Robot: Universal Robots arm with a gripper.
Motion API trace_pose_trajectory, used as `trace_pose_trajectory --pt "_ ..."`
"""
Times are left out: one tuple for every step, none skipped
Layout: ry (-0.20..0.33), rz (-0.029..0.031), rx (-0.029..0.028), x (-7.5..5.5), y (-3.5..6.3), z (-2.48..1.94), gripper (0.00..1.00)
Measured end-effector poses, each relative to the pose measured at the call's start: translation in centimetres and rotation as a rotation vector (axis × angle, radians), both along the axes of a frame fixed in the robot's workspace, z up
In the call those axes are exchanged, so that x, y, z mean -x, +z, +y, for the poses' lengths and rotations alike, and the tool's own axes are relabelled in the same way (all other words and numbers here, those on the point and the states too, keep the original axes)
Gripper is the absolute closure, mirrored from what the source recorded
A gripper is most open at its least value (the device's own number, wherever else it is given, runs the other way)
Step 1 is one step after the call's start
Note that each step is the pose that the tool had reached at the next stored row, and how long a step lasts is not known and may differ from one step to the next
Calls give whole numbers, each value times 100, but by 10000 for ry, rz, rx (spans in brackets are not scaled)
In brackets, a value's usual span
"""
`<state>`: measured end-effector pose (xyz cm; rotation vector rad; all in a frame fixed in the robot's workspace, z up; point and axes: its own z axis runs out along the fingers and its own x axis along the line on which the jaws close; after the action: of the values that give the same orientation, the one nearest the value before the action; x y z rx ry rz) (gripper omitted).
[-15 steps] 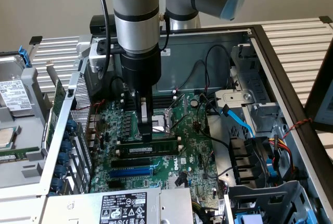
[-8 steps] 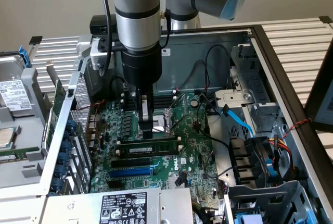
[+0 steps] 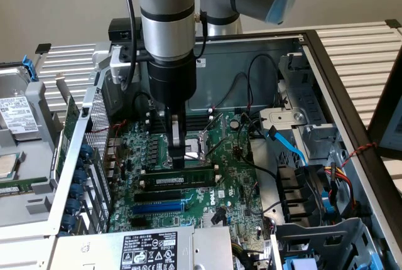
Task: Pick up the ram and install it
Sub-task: 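Press down the ram until it locks into place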
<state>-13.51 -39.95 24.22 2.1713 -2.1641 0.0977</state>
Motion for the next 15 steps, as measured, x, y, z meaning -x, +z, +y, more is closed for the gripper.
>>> trace_pose_trajectory --pt "0 -2 2 -2 -7 0 90" --pt "2 -1 5 -7 -10 0 90" --pt "1 -1 5 -11 -14 0 90" --pt "-1 -1 5 -16 -17 0 90" --pt "-2 -2 3 -19 -22 0 90" --pt "-3 -1 4 -21 -24 0 90" --pt "-5 0 6 -22 -26 0 90" --pt "-5 -1 6 -26 -30 0 90" --pt "-6 -2 6 -29 -34 0 90" --pt "-9 -2 7 -30 -38 0 90" --pt "-10 0 8 -32 -41 0 90" --pt "-12 7 10 -32 -43 0 90" --pt "-13 15 15 -32 -44 0 90" --pt "-13 27 20 -32 -45 -1 90" --pt "-15 38 27 -33 -46 -2 90"
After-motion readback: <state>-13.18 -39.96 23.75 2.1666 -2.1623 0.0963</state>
